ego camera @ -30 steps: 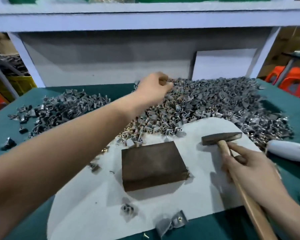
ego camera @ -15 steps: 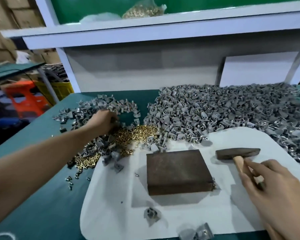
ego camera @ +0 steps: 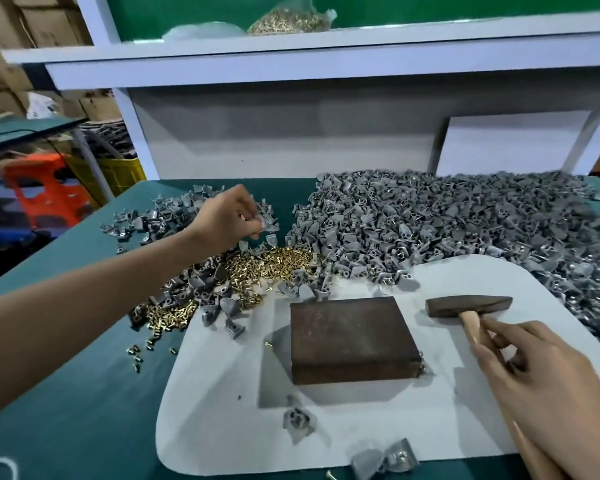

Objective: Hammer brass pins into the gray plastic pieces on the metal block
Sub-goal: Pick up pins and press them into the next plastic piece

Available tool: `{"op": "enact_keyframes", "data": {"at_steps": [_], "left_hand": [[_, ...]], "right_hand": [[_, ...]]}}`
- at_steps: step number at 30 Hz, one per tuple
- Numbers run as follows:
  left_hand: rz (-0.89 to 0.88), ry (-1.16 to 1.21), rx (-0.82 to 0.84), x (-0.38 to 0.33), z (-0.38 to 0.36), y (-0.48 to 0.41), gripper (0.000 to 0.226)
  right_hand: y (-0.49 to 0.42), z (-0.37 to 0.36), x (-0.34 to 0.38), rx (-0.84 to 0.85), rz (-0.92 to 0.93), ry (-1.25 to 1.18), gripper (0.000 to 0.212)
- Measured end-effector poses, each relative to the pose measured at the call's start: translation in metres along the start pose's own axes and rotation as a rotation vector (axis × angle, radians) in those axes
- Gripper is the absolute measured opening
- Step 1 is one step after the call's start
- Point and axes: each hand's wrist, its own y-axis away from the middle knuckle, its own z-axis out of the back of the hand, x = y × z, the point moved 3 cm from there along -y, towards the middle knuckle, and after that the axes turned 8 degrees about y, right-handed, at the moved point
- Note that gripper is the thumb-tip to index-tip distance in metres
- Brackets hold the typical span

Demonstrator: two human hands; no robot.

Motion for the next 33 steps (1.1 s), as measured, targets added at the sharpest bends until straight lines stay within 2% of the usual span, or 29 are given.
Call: {"op": "enact_keyframes", "data": {"at_steps": [3, 6, 8, 10, 13, 18, 20, 22, 24, 26, 27, 30, 33], "left_hand": [[-0.013, 0.341, 0.234, -0.044, -0.021, 0.038, 0.012], [0.029, 0.677, 0.412, -0.077, -0.049, 0.080, 0.017], [0.065, 0.792, 0.452, -0.086, -0.063, 0.097, 0.019], [0.069, 0.792, 0.444, -0.087, -0.071, 0.105, 0.014], [0.009, 0.673, 0.413, -0.083, -0.076, 0.111, 0.011], [-0.200, 0.099, 0.260, -0.064, -0.084, 0.118, 0.010], [-0.199, 0.100, 0.250, -0.057, -0.085, 0.122, 0.008], [-0.191, 0.154, 0.238, -0.050, -0.080, 0.122, 0.017], [-0.182, 0.183, 0.155, -0.041, -0.068, 0.109, 0.015], [-0.181, 0.077, 0.060, -0.028, -0.055, 0.086, 0.020], [-0.180, -0.020, 0.067, -0.020, -0.050, 0.072, 0.026], [-0.246, -0.310, 0.253, 0.002, -0.051, 0.047, 0.034], [-0.321, -0.343, 0.246, 0.013, -0.055, 0.039, 0.024]], "right_hand": [[-0.001, 0.001, -0.001, 0.003, 0.005, -0.001, 0.031], [-0.001, 0.001, -0.003, 0.002, 0.015, -0.006, 0.032], [-0.001, 0.001, -0.004, 0.007, 0.030, -0.014, 0.034], [-0.002, 0.001, -0.004, 0.012, 0.037, -0.017, 0.035], [-0.002, 0.002, -0.005, 0.013, 0.038, -0.028, 0.036], [0.000, 0.003, -0.004, 0.023, 0.035, -0.038, 0.034], [0.000, 0.004, -0.003, 0.023, 0.029, -0.033, 0.034], [0.000, 0.004, -0.003, 0.023, 0.022, -0.033, 0.033], [0.000, 0.004, -0.002, 0.026, 0.018, -0.033, 0.032], [0.000, 0.004, -0.002, 0.026, 0.016, -0.030, 0.032], [0.000, 0.003, -0.002, 0.024, 0.012, -0.032, 0.032], [0.000, 0.004, -0.001, 0.028, 0.008, -0.043, 0.031], [-0.002, 0.004, -0.003, 0.031, 0.008, -0.061, 0.031]]}}
